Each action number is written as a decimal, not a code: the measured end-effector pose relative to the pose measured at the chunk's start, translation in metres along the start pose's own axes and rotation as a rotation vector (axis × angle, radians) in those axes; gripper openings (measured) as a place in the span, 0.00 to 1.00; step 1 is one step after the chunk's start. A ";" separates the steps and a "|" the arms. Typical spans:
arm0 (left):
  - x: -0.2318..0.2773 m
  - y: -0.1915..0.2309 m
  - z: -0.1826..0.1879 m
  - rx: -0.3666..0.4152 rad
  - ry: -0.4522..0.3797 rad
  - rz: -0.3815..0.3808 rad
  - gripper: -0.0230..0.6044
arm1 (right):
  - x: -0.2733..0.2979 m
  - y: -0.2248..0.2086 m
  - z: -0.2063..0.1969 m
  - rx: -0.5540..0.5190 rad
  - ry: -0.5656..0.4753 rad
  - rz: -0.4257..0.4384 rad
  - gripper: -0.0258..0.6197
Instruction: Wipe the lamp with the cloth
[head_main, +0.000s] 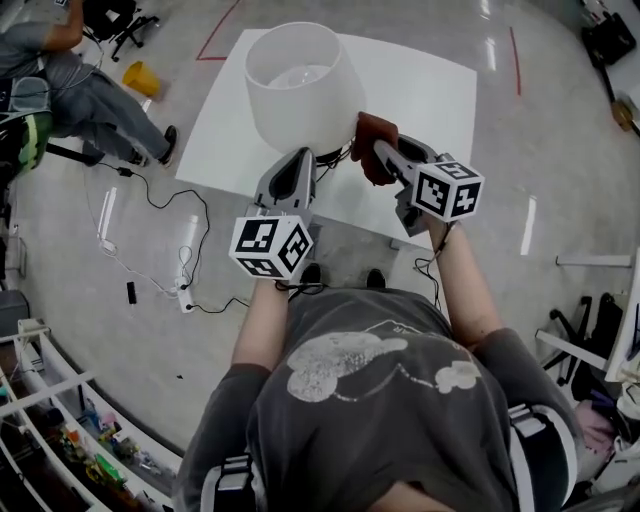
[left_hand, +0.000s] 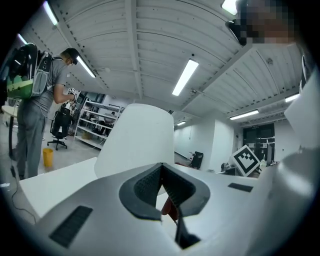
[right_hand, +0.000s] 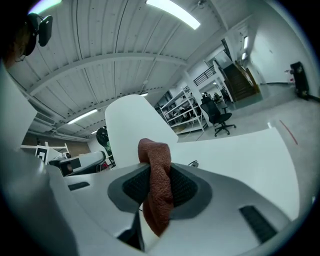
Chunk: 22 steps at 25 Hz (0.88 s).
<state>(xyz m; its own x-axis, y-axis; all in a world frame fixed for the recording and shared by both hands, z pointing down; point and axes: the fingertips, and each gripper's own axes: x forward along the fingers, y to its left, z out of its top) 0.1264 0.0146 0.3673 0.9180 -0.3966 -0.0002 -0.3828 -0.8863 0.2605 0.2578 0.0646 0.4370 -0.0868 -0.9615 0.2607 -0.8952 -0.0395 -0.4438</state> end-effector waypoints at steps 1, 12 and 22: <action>-0.002 -0.002 0.001 0.000 -0.009 0.014 0.05 | -0.002 0.001 0.002 -0.008 0.001 0.011 0.18; -0.002 -0.027 0.069 0.080 -0.135 0.017 0.05 | -0.012 0.038 0.077 -0.073 -0.120 0.145 0.18; 0.015 -0.023 0.105 0.082 -0.173 -0.048 0.05 | 0.004 0.070 0.128 -0.162 -0.170 0.151 0.18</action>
<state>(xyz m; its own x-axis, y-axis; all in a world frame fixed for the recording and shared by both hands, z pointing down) 0.1386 0.0040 0.2599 0.9065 -0.3825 -0.1787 -0.3530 -0.9189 0.1763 0.2507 0.0228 0.2972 -0.1625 -0.9855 0.0486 -0.9371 0.1388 -0.3203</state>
